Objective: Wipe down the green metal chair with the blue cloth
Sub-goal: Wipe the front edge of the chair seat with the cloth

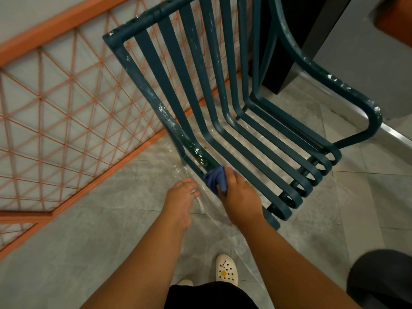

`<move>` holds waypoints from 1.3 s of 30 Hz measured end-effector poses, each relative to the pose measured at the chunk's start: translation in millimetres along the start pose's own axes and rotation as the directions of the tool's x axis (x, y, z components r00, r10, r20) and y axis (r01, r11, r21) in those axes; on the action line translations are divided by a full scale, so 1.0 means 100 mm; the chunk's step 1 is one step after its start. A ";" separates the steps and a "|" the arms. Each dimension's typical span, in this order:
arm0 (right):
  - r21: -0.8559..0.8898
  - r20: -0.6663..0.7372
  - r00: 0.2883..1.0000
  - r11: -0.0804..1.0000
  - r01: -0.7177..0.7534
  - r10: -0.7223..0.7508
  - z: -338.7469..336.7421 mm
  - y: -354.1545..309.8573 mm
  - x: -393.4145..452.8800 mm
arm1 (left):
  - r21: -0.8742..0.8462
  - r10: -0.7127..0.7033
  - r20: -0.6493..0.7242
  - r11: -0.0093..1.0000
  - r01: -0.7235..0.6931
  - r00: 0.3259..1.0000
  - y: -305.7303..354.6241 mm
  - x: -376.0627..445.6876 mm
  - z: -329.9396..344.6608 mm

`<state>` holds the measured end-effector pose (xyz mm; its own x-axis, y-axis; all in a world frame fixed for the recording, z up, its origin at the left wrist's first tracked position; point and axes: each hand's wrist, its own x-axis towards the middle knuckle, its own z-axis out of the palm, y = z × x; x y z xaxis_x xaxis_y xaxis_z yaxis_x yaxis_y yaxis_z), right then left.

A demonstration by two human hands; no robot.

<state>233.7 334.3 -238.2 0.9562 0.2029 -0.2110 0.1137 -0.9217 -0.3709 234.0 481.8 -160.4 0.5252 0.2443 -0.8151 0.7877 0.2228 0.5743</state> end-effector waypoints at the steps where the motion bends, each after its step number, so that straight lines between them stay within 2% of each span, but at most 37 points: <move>1: -0.009 0.036 0.999 1.000 -0.023 0.024 -0.01 -0.02 0.12 | 0.003 0.009 -0.002 1.000 -0.009 1.000 0.01 0.02 -0.01; 3: -0.012 0.104 0.994 0.999 -0.037 0.038 0.01 -0.13 0.33 | 0.013 0.031 -0.009 0.999 -0.031 0.999 0.04 0.04 -0.04; 6: -0.047 0.065 0.998 0.999 0.008 -0.005 0.00 -0.39 0.40 | 0.006 0.048 -0.011 0.999 -0.048 0.999 0.07 0.06 -0.06; 9: -0.130 0.017 0.989 0.981 0.145 -0.144 -0.03 -0.42 0.27 | -0.017 0.049 0.005 0.999 -0.049 0.999 0.11 0.06 -0.08; 11: -0.120 0.047 0.980 0.973 0.200 -0.195 -0.03 -0.31 0.21 | -0.019 0.049 0.012 0.999 -0.049 0.999 0.13 0.07 -0.11; 14: 0.013 0.107 0.994 1.000 0.012 -0.013 -0.08 -0.30 0.35 | -0.010 0.055 0.009 0.998 -0.054 0.998 0.14 0.09 -0.17; 16: 0.031 0.136 0.985 0.994 -0.107 0.102 -0.10 -0.41 0.50 | -0.010 0.054 0.002 0.998 -0.054 0.999 0.13 0.10 -0.22; 18: -0.043 0.110 0.993 0.998 -0.037 0.042 -0.11 -0.52 0.53 | -0.016 0.047 0.003 0.999 -0.047 0.999 0.13 0.11 -0.24; 22: -0.176 0.056 0.969 0.953 0.246 -0.240 -0.03 -0.41 0.32 | -0.017 0.027 0.006 0.999 -0.027 1.000 0.13 0.14 -0.22; 24: -0.138 0.088 0.955 0.946 0.294 -0.284 -0.01 -0.28 0.26 | -0.027 0.022 0.015 0.999 -0.022 1.000 0.13 0.15 -0.23; 27: 0.047 0.114 0.989 0.995 0.085 -0.089 -0.12 -0.25 0.36 | -0.033 0.026 0.024 0.999 -0.025 0.999 0.13 0.17 -0.27; 29: 0.041 0.130 0.992 0.999 -0.011 0.005 -0.15 -0.37 0.52 | -0.036 0.022 0.019 0.999 -0.021 1.000 0.12 0.19 -0.29; 31: 0.045 0.089 0.996 0.999 -0.028 0.024 -0.11 -0.52 0.64 | -0.035 0.021 0.013 0.999 -0.021 1.000 0.10 0.20 -0.30; 33: -0.006 0.048 0.998 0.999 0.039 -0.039 -0.02 -0.60 0.66 | -0.031 0.020 0.005 0.999 -0.020 1.000 0.09 0.21 -0.30; 35: -0.108 0.020 0.984 0.978 0.180 -0.178 0.04 -0.55 0.57 | -0.029 0.014 0.002 0.999 -0.014 1.000 0.09 0.22 -0.30; 37: -0.127 0.018 0.960 0.952 0.279 -0.279 0.03 -0.43 0.47 | -0.037 0.008 0.007 0.999 -0.008 1.000 0.11 0.22 -0.29; 39: -0.034 0.068 0.975 0.976 0.215 -0.212 -0.05 -0.38 0.48 | -0.045 0.018 0.013 0.999 -0.018 1.000 0.13 0.23 -0.30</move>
<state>276.5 377.3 -229.2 0.8897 0.4157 -0.1885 0.3253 -0.8672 -0.3770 246.8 518.5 -168.9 0.5438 0.2358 -0.8054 0.7629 0.2610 0.5915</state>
